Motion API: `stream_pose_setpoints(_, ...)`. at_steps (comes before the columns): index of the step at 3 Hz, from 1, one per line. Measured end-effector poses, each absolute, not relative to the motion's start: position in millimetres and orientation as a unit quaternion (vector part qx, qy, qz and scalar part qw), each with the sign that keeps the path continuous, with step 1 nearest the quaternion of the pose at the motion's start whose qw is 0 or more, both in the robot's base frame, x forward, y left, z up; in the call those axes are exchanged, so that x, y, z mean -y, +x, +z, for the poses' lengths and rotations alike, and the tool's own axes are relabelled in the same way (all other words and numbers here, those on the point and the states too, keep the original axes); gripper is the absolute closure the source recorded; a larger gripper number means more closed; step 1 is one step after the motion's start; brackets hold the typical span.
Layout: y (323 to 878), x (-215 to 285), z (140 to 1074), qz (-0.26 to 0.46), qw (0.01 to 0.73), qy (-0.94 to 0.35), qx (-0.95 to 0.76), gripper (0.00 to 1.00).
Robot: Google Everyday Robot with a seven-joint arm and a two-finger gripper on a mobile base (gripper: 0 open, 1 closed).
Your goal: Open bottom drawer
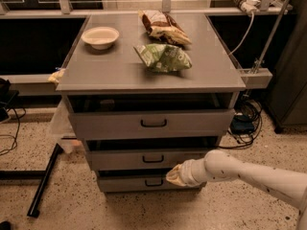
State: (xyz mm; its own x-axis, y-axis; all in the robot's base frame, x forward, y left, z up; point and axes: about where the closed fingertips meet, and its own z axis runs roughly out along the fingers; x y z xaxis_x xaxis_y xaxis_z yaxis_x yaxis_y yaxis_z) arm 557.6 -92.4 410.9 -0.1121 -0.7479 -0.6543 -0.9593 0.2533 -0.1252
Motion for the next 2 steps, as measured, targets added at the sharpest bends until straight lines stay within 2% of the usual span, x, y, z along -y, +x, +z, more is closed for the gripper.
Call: stream_pose_setpoints(2, 563, 138, 319, 0.143, 0.33, -0.602, -0.713, 1.0)
